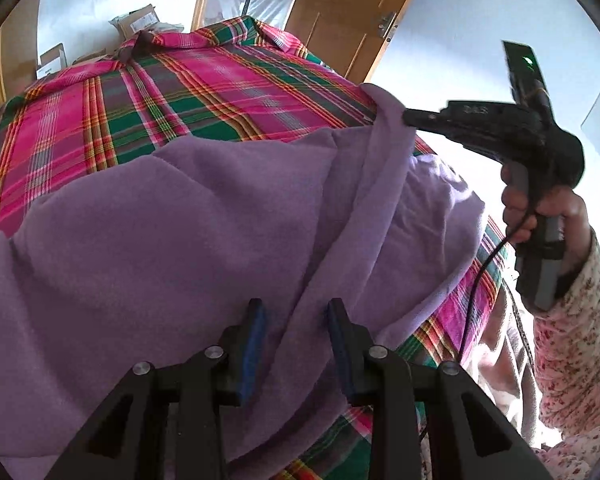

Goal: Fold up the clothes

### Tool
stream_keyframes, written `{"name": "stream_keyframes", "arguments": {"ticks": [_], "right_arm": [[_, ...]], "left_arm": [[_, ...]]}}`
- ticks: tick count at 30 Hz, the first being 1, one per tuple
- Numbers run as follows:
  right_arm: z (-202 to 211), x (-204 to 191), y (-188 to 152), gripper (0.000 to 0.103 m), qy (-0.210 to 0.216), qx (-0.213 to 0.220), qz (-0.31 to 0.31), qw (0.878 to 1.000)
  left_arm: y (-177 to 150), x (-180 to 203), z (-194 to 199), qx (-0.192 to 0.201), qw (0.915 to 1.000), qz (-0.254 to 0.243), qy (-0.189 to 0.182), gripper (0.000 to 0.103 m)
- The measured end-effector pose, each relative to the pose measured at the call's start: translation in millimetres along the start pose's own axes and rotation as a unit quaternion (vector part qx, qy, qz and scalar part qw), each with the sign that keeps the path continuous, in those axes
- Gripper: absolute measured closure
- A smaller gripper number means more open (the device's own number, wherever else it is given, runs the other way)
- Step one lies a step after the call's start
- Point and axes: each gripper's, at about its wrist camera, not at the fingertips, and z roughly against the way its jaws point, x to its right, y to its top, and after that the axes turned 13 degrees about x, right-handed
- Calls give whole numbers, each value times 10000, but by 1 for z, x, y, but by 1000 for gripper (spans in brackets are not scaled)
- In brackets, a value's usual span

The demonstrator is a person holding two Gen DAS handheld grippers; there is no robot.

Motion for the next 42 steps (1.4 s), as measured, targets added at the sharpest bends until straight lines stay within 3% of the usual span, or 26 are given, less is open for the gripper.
{"name": "stream_keyframes", "arguments": {"ticks": [10,13,17,20,27,30,31,35,40,42], "right_arm": [[19,28,-24,97,-30,110,-212,9997],[9,20,-15,95,79,57,-102,9999],[-7,6,-1,75,92,-33,160,9998],[-18,-8,7,68,127,-127,355,9992],[-50,-49,5,68,-213,-523,1033,9930],[-63,-46,-4,68,-360,-781,872,9925],[-63,-41,-5,68,-371,-809,769,9931],[-57,-25,-5,95,-393,-767,577,9946],[-28,-11,5,100,-245,-319,294,9988],[-18,-6,7,100,-203,-200,197,9994]], "left_arm": [[-2,16,-4,-40,9995,-282,152,71],[-2,17,-6,-50,9995,-269,176,71],[-2,21,-9,-84,9994,-272,180,71],[-1,22,-9,-83,9995,-264,179,71],[2,27,-11,-67,9993,-290,244,71],[1,28,-11,-61,9992,-306,268,71],[1,28,-11,-60,9992,-298,261,71],[2,27,-10,-66,9994,-243,238,71],[3,26,-9,-40,9995,-208,247,72],[4,25,-8,-4,9996,-156,231,79]]}}
